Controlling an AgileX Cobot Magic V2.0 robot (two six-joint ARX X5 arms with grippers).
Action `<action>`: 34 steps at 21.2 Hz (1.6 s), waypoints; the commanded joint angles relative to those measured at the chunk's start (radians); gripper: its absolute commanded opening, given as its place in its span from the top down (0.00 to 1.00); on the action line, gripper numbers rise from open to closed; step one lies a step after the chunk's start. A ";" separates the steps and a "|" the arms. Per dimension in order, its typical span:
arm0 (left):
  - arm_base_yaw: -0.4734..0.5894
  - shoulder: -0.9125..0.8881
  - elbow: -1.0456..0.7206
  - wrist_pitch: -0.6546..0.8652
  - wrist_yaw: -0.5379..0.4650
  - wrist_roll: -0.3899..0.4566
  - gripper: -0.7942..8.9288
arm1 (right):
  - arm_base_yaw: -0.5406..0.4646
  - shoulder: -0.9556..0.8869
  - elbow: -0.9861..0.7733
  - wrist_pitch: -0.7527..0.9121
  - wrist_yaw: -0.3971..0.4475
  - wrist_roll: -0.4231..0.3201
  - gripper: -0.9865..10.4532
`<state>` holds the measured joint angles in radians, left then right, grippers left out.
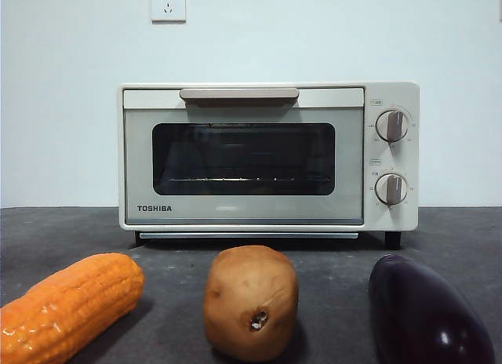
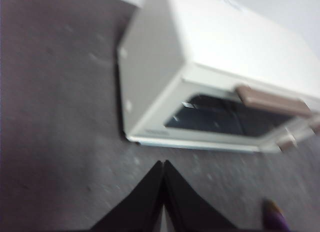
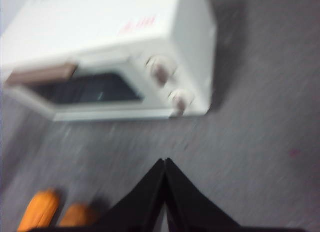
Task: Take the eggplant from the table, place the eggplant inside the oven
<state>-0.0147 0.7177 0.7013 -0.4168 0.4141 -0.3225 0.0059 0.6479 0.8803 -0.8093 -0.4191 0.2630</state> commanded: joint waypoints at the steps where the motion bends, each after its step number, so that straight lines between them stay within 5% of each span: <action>1: -0.013 0.032 0.026 -0.013 0.044 0.044 0.91 | 0.012 0.045 0.038 -0.056 -0.084 -0.065 0.91; 4: -0.028 0.048 0.027 -0.014 0.065 0.046 0.89 | 0.041 0.076 0.039 -0.106 -0.142 -0.069 0.87; 8: -0.034 0.053 0.027 -0.013 0.065 0.046 0.83 | 0.111 0.109 0.035 -0.196 -0.134 -0.053 0.69; 11: -0.034 0.053 0.027 -0.010 0.064 0.046 0.78 | 0.182 0.130 0.034 -0.231 -0.112 -0.028 0.66; 14: -0.034 0.053 0.027 -0.009 0.064 0.045 0.70 | 0.303 0.159 0.034 -0.232 0.016 0.037 0.66; 18: -0.034 0.053 0.027 -0.009 0.064 0.045 0.72 | 0.500 0.240 0.018 -0.209 0.239 0.154 0.66; 23: -0.034 0.053 0.027 -0.009 0.064 0.046 0.76 | 0.689 0.405 -0.074 -0.025 0.326 0.309 0.64; 34: -0.039 0.053 0.027 -0.010 0.064 0.046 0.76 | 0.745 0.783 -0.080 0.181 0.329 0.352 0.60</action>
<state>-0.0509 0.7647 0.7124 -0.4374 0.4751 -0.2966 0.7406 1.4181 0.7921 -0.6350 -0.0891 0.6025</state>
